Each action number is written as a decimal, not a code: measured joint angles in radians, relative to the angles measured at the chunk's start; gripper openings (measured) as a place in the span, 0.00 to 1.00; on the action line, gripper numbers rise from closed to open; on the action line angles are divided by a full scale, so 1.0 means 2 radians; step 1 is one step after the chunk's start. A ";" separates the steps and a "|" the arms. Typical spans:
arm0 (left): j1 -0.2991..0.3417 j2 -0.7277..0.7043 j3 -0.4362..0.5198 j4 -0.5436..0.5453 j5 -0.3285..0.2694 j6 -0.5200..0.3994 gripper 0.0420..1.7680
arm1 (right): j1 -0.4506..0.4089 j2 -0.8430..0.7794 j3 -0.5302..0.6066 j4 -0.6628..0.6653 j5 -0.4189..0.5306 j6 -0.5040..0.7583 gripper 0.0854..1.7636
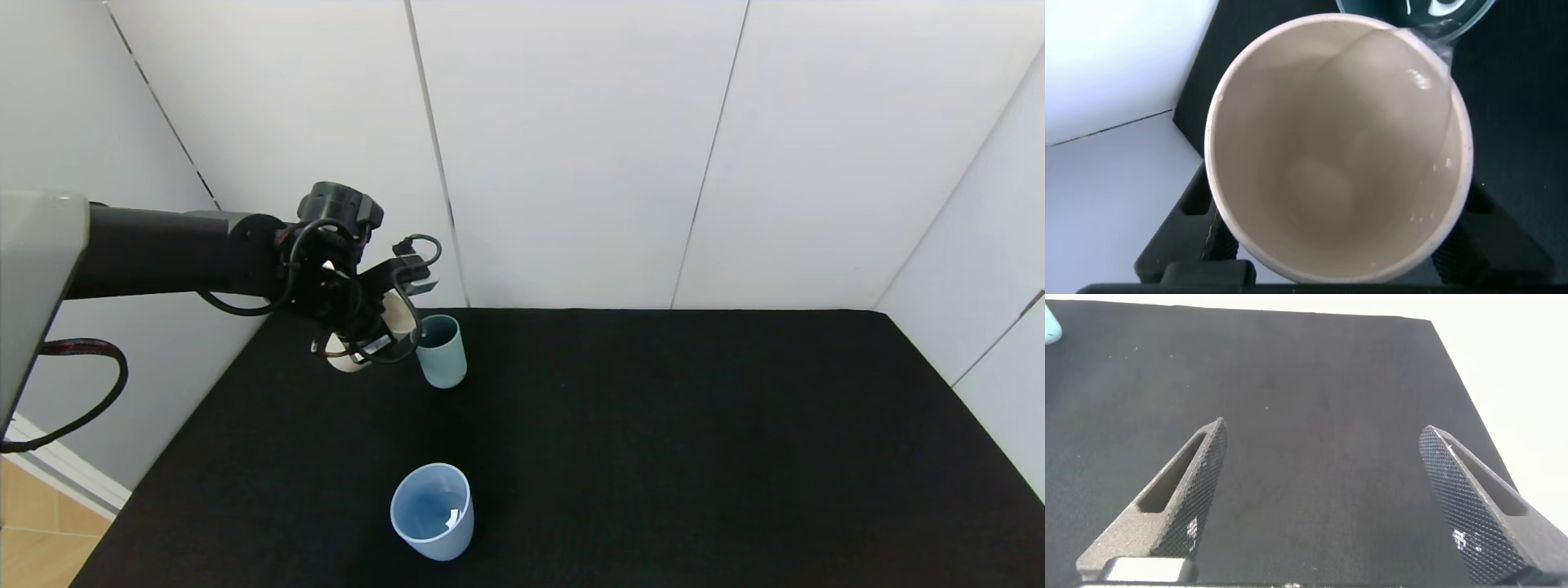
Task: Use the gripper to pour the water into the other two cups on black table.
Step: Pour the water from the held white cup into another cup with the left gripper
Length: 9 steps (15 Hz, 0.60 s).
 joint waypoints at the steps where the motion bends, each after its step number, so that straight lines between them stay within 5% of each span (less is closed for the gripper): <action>1: -0.004 0.002 -0.009 0.004 0.007 0.002 0.70 | 0.000 0.000 0.000 0.000 0.000 0.000 0.97; 9: -0.024 0.020 -0.036 0.028 0.066 0.018 0.70 | 0.000 0.000 0.000 0.000 0.000 0.000 0.97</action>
